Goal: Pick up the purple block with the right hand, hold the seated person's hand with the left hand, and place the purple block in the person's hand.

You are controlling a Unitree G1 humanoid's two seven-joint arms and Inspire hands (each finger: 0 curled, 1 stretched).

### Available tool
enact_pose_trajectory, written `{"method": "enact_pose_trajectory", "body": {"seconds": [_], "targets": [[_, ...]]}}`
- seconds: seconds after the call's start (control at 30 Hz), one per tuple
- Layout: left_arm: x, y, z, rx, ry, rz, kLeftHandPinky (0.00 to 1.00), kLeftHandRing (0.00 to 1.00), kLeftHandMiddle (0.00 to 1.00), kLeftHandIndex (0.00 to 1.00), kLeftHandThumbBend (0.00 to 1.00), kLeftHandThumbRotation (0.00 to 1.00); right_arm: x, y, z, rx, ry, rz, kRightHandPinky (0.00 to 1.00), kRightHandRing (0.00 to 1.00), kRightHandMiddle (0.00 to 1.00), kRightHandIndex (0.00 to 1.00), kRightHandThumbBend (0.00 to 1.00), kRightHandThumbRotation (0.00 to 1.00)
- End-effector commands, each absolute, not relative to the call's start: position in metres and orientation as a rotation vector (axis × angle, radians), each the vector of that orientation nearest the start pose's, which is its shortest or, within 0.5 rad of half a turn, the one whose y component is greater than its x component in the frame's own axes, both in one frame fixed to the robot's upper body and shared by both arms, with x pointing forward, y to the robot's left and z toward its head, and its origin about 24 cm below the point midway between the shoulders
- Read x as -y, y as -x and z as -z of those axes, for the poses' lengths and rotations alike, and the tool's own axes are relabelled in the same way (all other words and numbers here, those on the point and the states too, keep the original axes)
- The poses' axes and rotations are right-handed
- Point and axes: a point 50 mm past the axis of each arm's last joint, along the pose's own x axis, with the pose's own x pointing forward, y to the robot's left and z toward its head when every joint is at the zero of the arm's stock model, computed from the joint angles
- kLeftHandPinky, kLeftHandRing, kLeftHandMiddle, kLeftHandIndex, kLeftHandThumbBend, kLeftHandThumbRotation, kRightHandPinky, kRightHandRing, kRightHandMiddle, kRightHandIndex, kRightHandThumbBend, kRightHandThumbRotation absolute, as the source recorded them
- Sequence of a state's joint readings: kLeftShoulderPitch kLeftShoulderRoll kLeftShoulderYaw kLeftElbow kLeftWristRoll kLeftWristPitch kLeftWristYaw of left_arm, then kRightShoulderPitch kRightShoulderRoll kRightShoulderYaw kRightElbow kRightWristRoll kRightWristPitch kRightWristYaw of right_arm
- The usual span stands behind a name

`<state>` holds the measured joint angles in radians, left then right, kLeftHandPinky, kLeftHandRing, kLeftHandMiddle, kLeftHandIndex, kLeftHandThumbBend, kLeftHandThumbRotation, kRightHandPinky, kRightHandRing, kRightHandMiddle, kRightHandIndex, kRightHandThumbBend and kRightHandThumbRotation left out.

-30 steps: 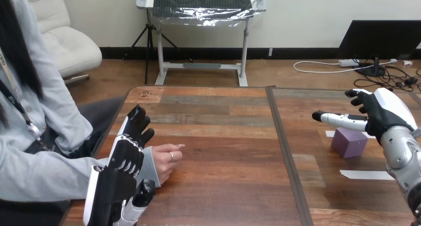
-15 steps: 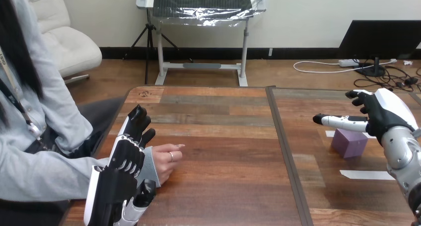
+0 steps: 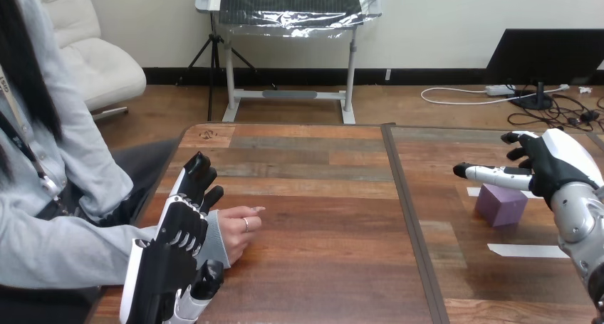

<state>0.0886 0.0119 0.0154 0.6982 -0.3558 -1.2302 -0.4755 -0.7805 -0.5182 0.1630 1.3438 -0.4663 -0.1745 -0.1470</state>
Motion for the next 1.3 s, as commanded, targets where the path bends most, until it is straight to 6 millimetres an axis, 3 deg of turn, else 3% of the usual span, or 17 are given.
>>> {"method": "enact_pose_trajectory", "body": {"seconds": [0.0, 0.2, 0.5, 0.77, 1.27], "targets": [[-0.167, -0.184, 0.003, 0.536, 0.054, 0.137, 0.91, 0.96, 0.96, 0.93, 1.0, 0.76, 0.299, -0.359, -0.073, -0.305, 1.027, 0.194, 0.63, 0.76, 0.76, 0.88, 1.0, 0.61], [-0.167, -0.184, 0.002, 0.538, 0.058, 0.142, 0.91, 0.96, 0.96, 0.93, 1.0, 0.75, 0.301, -0.357, -0.072, -0.307, 1.024, 0.197, 0.58, 0.73, 0.73, 0.88, 1.0, 0.6], [-0.168, -0.183, 0.001, 0.547, 0.045, 0.133, 0.91, 0.95, 0.95, 0.93, 1.0, 0.75, 0.303, -0.356, -0.071, -0.317, 1.029, 0.197, 0.65, 0.78, 0.8, 0.88, 1.0, 0.6], [-0.168, -0.182, 0.002, 0.549, 0.041, 0.14, 0.91, 0.95, 0.96, 0.93, 1.0, 0.76, 0.304, -0.354, -0.068, -0.325, 1.028, 0.2, 0.64, 0.76, 0.74, 0.88, 1.0, 0.6], [-0.168, -0.18, 0.002, 0.549, 0.049, 0.145, 0.9, 0.95, 0.96, 0.93, 1.0, 0.74, 0.303, -0.351, -0.061, -0.346, 1.028, 0.191, 0.61, 0.73, 0.72, 0.88, 1.0, 0.57]]}}
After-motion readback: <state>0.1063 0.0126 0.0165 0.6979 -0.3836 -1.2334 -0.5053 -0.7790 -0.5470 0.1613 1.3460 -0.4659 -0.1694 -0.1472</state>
